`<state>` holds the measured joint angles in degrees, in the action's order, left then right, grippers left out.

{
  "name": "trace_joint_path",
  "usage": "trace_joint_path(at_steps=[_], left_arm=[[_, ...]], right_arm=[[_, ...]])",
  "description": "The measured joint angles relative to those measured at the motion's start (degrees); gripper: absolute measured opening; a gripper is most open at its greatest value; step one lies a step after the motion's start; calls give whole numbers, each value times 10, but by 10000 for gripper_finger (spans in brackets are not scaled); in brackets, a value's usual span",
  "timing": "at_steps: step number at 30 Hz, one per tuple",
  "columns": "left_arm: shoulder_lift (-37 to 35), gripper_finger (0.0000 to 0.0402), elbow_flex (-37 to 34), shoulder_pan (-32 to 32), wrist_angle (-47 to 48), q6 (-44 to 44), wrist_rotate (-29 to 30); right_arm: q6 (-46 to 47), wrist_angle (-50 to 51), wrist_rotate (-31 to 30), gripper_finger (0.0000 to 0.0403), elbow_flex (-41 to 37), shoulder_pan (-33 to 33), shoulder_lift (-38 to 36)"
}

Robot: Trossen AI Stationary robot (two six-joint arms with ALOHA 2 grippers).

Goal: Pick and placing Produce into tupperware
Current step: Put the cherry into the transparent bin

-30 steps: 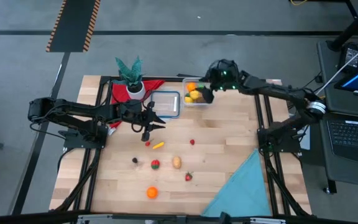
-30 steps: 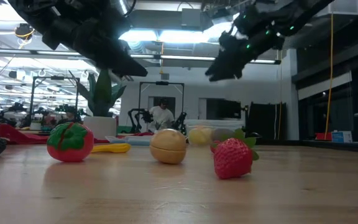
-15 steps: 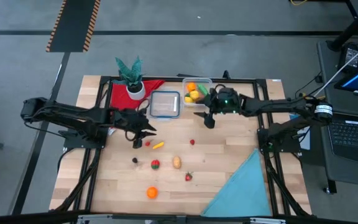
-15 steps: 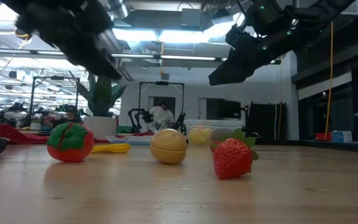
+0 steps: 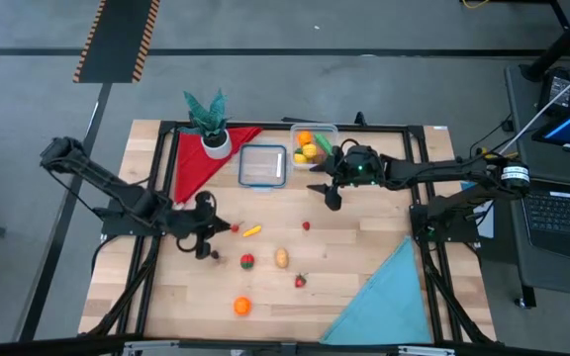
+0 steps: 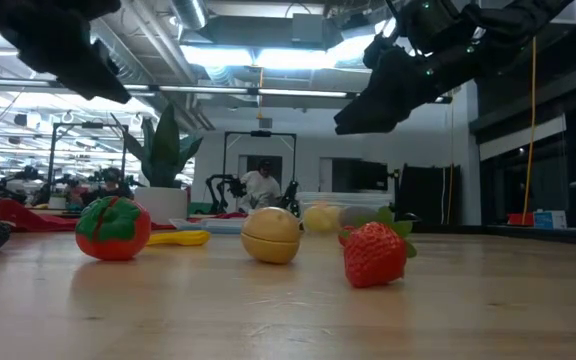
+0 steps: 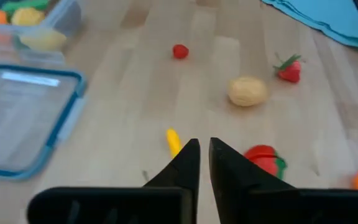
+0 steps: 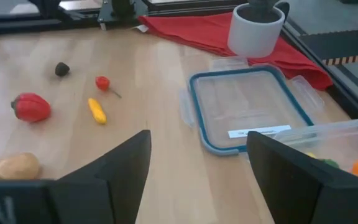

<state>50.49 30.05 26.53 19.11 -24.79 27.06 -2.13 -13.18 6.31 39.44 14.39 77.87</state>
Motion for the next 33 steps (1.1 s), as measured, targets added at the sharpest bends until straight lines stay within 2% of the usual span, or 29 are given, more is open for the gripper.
trace_joint_path(at_steps=[7,14,19,24,33], left_arm=[[25,3,0,41,3,-80,7],[30,26,0,51,3,-4,5],[30,44,0,44,3,2,5],[30,85,0,34,3,-6,6],[30,194,0,29,3,-5,1]], right_arm=[[19,0,-8,266,0,-11,0],[21,1,-8,266,0,-26,0],[32,1,-9,266,0,-36,0],[33,1,-9,266,0,-37,0],[32,1,-9,266,0,-37,0]])
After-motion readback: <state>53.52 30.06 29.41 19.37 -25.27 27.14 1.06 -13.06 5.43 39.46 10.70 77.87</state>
